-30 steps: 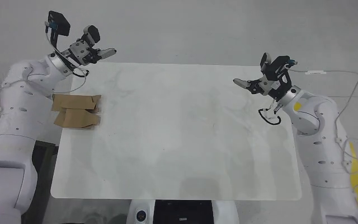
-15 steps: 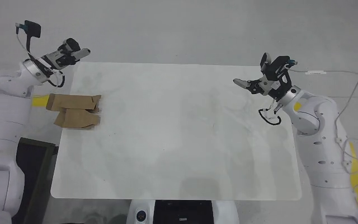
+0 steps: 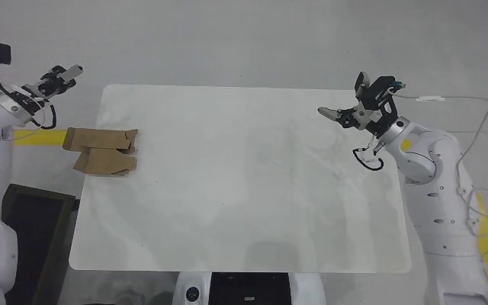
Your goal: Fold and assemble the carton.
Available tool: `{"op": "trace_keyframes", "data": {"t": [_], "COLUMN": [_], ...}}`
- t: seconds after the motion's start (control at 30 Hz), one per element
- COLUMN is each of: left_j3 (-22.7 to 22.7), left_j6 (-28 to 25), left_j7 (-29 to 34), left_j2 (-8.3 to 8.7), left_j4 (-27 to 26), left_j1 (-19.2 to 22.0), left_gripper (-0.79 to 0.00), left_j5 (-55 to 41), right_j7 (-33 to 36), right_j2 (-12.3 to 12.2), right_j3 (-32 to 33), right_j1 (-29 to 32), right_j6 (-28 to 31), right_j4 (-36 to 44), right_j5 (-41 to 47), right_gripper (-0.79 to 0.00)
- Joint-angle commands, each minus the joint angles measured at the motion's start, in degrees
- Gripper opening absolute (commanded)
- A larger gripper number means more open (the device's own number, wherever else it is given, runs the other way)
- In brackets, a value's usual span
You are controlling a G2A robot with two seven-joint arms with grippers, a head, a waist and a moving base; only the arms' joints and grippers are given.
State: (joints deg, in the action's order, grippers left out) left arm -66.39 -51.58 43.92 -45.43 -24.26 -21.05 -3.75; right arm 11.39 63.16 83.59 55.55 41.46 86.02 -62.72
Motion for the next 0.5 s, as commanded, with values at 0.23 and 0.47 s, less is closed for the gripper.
{"op": "trace_keyframes", "data": {"t": [0.23, 0.47], "left_j3": [-1.1, -0.6], "left_j6": [2.6, 2.6], "left_j7": [0.5, 1.5], "left_j2": [2.25, 4.05], "left_j4": [5.3, 7.8], "left_j1": [0.7, -0.1], "left_gripper": [0.0, 0.0], "left_j5": [4.9, 11.1], "right_j7": [0.0, 0.0], "right_j2": [0.0, 0.0], "right_j3": [0.0, 0.0], "right_j1": [0.0, 0.0], "right_j6": [0.0, 0.0], "right_j4": [0.0, 0.0], "right_j5": [0.0, 0.0], "right_gripper": [0.0, 0.0]}}
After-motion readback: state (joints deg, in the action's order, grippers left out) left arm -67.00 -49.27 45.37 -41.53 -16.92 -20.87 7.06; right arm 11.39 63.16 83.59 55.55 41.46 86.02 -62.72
